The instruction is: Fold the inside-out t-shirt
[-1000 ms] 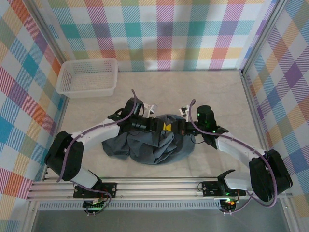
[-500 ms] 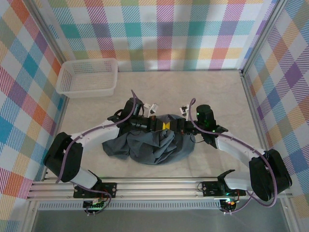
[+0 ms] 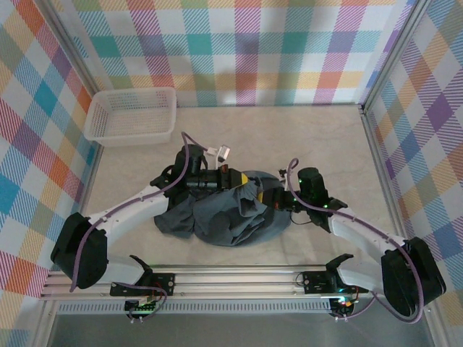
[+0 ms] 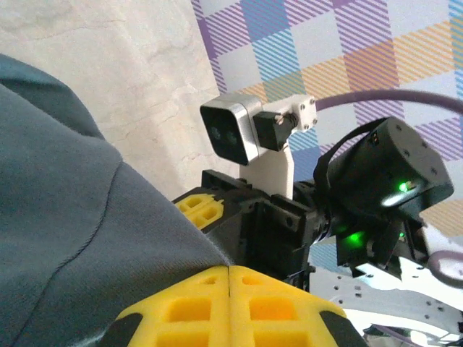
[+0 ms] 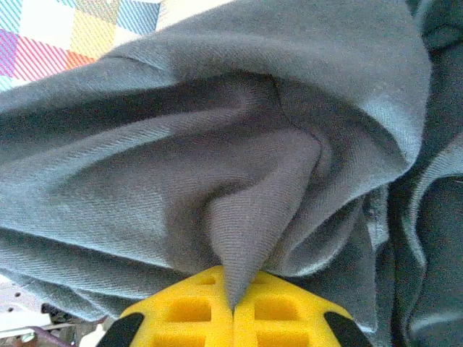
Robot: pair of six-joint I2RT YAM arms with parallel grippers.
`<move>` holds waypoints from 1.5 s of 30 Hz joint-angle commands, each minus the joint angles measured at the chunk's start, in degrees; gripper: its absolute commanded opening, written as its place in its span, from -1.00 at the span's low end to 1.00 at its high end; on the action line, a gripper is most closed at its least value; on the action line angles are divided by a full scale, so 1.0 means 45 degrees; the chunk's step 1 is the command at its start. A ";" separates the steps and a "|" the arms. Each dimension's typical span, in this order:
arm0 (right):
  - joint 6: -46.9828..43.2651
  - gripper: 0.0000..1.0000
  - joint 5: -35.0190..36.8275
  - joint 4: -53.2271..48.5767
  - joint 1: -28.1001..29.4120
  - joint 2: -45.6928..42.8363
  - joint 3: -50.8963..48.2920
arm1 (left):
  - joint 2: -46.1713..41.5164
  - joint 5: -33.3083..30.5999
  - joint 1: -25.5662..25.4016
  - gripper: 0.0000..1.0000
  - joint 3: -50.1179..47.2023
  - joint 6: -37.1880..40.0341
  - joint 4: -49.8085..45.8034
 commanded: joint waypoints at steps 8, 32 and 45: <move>-0.1985 -0.84 0.2065 -0.3102 0.0035 0.0538 0.0522 | -0.0637 0.0057 0.0248 -1.00 0.1207 -0.0801 -0.0068; -0.2282 0.36 0.8377 -0.5965 0.4674 0.1849 0.3966 | -0.1380 -0.5411 -0.0914 -0.03 0.0322 0.2678 -0.4923; -0.1579 -1.00 0.0559 -0.3647 0.2616 0.0099 0.4875 | -0.2689 -0.4355 -0.0912 0.29 -0.1335 0.4457 -0.3591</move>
